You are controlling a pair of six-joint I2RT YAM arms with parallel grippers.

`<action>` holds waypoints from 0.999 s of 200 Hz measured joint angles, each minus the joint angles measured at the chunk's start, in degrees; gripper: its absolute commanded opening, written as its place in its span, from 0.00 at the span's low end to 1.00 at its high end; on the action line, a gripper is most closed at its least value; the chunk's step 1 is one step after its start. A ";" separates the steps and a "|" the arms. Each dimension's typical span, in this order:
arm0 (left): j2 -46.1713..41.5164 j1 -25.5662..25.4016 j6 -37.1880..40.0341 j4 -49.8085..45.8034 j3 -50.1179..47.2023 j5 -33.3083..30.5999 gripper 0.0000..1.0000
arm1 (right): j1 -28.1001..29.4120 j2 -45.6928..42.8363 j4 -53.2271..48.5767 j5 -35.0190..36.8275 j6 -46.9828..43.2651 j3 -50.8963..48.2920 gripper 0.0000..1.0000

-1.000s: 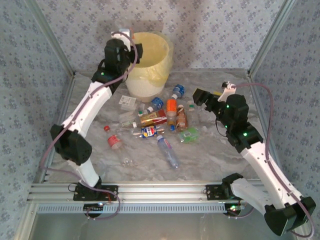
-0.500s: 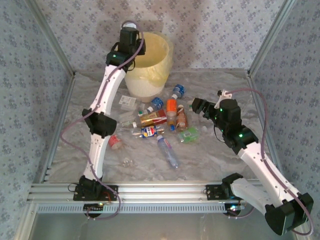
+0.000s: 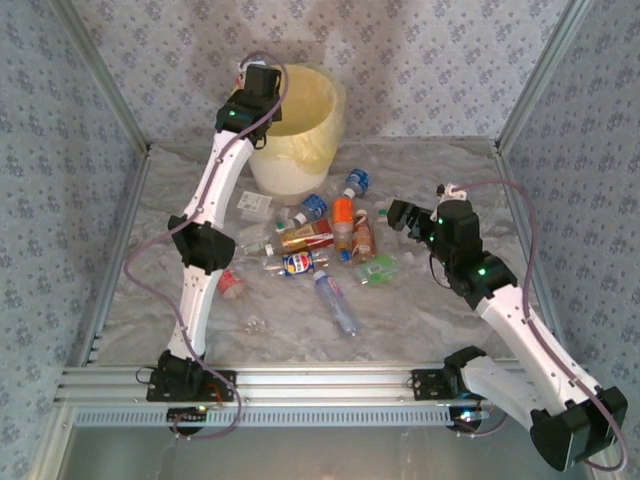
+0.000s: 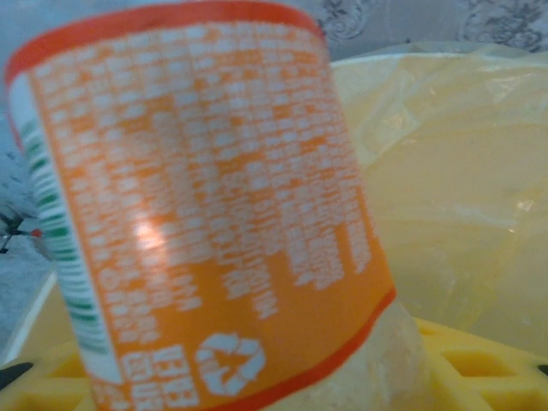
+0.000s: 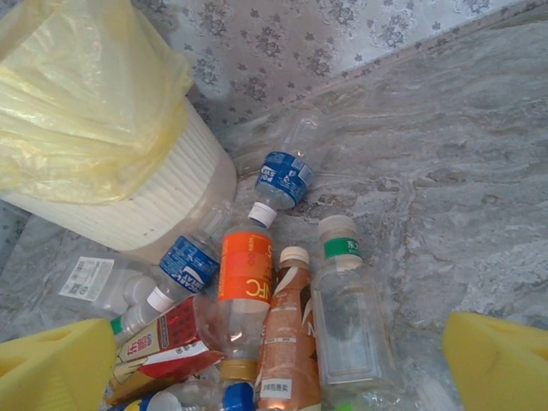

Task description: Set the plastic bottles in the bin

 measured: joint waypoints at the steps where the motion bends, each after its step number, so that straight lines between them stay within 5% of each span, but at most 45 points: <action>1: 0.00 0.02 0.00 -0.02 0.00 -0.09 0.66 | 0.00 -0.02 -0.07 0.02 0.00 0.00 1.00; 67: -0.33 0.13 -1.27 -3.78 0.04 2.34 0.97 | 0.04 -2.16 -3.41 2.47 -0.20 0.00 1.00; 126: -9.03 -0.28 -3.04 -6.97 -3.76 8.83 0.98 | 0.04 -2.27 -4.07 3.45 -1.14 -1.03 1.00; 152: -18.75 -2.01 -2.80 -1.79 -15.37 9.77 0.98 | 0.04 -2.60 -4.20 3.50 -1.40 -1.99 1.00; 200: -40.83 -4.48 -4.26 16.98 -52.06 13.64 0.98 | 0.04 -3.96 -3.93 3.65 -2.47 -3.65 1.00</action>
